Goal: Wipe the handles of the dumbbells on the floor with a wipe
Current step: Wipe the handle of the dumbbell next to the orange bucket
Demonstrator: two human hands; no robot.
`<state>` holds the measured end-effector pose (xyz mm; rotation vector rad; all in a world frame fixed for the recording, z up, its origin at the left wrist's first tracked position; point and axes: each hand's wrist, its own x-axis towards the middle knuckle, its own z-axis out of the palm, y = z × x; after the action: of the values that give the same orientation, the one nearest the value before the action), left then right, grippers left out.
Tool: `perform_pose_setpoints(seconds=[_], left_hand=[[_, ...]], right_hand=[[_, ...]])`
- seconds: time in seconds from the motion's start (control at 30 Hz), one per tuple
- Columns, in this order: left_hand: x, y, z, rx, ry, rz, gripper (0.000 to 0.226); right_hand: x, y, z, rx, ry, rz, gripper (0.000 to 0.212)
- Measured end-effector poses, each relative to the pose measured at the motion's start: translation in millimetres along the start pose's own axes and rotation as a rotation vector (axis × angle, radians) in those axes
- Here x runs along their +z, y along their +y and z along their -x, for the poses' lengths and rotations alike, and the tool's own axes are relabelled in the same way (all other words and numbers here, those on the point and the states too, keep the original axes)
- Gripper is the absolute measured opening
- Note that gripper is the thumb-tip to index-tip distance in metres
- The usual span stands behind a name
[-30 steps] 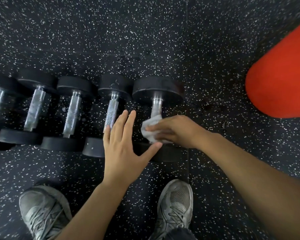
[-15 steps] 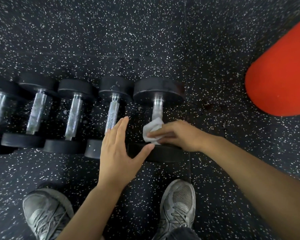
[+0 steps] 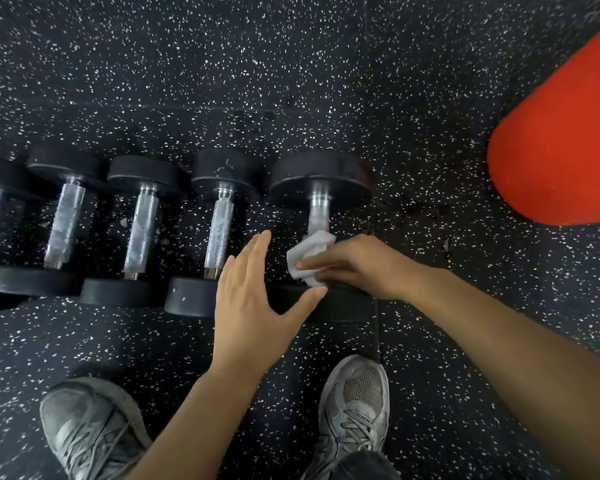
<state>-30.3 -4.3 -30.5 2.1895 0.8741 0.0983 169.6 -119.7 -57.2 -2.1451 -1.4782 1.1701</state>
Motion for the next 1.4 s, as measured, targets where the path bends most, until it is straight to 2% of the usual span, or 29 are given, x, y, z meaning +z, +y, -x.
perform_pose_setpoints(seconds=[0.07,0.13,0.27,0.33,0.4,0.5,0.6,0.67,0.77,0.83,0.87,0.93,1.03,1.1,1.17,1.3,1.4], left_hand=[[3,3,0,0.006,0.003,0.005,0.106],[6,8,-1,0.025,0.005,0.000,0.106],[12,17,-4,0.039,-0.012,-0.002,0.110],[15,22,-4,0.065,-0.020,-0.018,0.110],[17,26,-2,0.105,-0.019,-0.001,0.102],[19,23,3,0.126,0.002,0.047,0.091],[23,18,7,0.096,0.000,0.050,0.093],[26,21,6,0.079,-0.005,0.062,0.097],[28,27,5,0.065,-0.033,0.074,0.102],[28,29,5,0.058,-0.044,0.075,0.105],[28,30,4,0.059,-0.045,0.069,0.106],[29,31,3,0.067,-0.048,0.053,0.107],[28,31,2,0.076,-0.050,0.036,0.108],[27,29,2,0.073,-0.049,0.040,0.108],[25,26,2,0.070,-0.041,0.037,0.107],[18,21,3,0.051,-0.022,0.026,0.108],[11,15,3,0.034,-0.017,0.017,0.109]], right_hand=[[-4,1,2,-0.004,-0.044,-0.027,0.038],[-12,2,-2,0.006,-0.011,0.062,0.039],[-23,11,-13,0.087,0.290,0.211,0.044],[-22,11,-13,0.111,0.344,0.189,0.042],[-20,10,-6,0.099,0.241,0.158,0.044],[-15,8,11,0.095,-0.015,0.031,0.034],[-13,11,18,0.064,-0.094,-0.041,0.034],[-17,11,14,0.080,-0.030,0.022,0.037],[-25,16,5,0.120,0.245,0.173,0.042],[-26,18,3,0.142,0.374,0.160,0.042],[-24,20,4,0.146,0.380,0.141,0.041],[-21,20,8,0.121,0.275,0.093,0.039],[-16,15,19,0.090,0.012,0.002,0.036],[-13,17,21,0.080,-0.046,-0.031,0.036],[-12,19,18,0.102,0.037,-0.041,0.038],[-13,19,10,0.121,0.424,-0.083,0.038],[-5,17,8,0.111,0.419,-0.041,0.037]])
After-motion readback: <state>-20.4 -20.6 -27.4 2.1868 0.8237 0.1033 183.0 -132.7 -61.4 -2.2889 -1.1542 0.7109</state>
